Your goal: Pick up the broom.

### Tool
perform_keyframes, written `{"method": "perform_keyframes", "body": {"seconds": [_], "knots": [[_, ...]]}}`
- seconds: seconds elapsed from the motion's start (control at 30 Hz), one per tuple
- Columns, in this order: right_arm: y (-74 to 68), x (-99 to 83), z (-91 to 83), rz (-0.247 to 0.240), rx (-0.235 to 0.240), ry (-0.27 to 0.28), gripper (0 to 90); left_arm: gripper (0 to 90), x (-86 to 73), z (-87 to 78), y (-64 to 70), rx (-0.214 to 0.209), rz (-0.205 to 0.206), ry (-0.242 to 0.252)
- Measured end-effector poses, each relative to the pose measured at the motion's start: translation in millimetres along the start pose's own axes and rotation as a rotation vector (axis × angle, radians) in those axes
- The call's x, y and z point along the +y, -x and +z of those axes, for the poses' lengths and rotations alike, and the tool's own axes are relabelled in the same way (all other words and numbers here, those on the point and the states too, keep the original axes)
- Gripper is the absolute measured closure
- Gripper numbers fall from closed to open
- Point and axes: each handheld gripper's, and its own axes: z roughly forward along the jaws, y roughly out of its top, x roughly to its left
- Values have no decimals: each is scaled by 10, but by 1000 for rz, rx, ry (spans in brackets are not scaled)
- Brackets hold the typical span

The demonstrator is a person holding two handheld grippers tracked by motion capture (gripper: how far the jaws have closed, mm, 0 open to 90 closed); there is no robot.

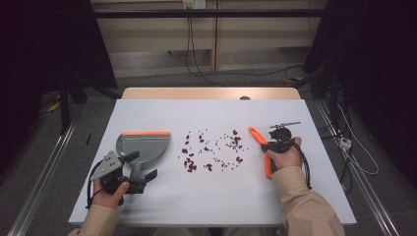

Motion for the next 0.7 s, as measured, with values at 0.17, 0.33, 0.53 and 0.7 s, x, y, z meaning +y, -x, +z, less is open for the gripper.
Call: {"method": "perform_keyframes", "body": {"seconds": [0.17,0.33,0.53,0.7], "knots": [[32,-19,-18,-5,22,27,695,45,23,15,5,2,-13,8],[12,17,-118,-13,44,83,734,44,109,52,87,-7,-5,15],[26,19,-44,-24,25,18,706,45,138,99,175,-25,26,3],[13,13,-54,5,2,5,642,45,111,100,138,-18,23,-7]]}}
